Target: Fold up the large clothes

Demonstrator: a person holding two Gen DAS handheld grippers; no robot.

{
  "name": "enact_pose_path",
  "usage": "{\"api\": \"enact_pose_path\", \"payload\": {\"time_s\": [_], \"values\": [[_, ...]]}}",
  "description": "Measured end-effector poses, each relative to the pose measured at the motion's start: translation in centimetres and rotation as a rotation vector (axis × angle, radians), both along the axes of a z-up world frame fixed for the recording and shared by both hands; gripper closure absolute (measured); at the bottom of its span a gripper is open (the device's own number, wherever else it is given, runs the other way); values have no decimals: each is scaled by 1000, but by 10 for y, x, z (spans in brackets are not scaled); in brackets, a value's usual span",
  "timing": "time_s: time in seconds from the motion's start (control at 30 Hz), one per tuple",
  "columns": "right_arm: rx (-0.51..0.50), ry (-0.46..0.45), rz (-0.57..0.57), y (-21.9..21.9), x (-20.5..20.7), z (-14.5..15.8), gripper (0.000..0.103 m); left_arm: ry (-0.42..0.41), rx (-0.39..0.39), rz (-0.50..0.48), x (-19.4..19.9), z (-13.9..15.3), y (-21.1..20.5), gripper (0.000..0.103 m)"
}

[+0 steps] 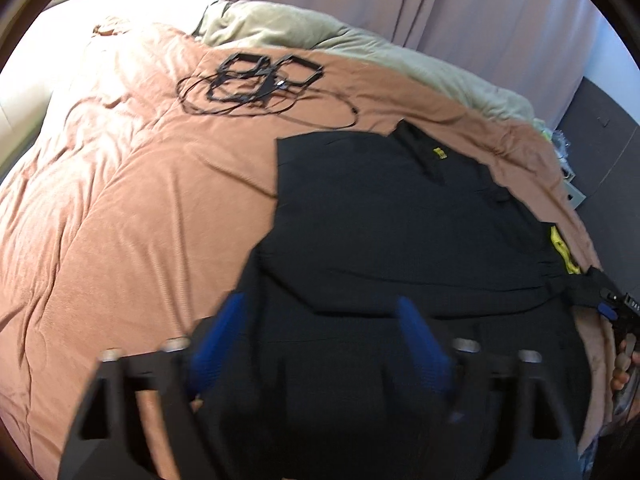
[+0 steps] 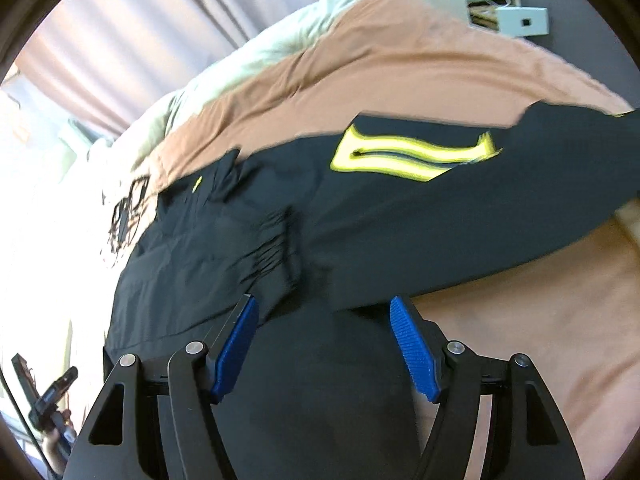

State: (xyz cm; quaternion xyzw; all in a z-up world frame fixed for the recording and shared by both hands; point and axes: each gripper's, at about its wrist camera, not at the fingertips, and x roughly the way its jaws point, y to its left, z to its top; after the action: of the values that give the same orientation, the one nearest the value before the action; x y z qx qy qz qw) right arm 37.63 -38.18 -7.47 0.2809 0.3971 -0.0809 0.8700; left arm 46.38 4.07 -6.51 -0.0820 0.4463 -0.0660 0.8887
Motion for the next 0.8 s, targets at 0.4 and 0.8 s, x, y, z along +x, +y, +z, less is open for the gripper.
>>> {"api": "enact_pose_path", "payload": {"time_s": [0.4, 0.8], "values": [[-78, -80, -177, -120, -82, 54, 34, -74, 27, -114, -10, 47, -91, 5], [17, -134, -339, -241, -130, 48, 48, -96, 61, -204, -8, 60, -188, 0]]}}
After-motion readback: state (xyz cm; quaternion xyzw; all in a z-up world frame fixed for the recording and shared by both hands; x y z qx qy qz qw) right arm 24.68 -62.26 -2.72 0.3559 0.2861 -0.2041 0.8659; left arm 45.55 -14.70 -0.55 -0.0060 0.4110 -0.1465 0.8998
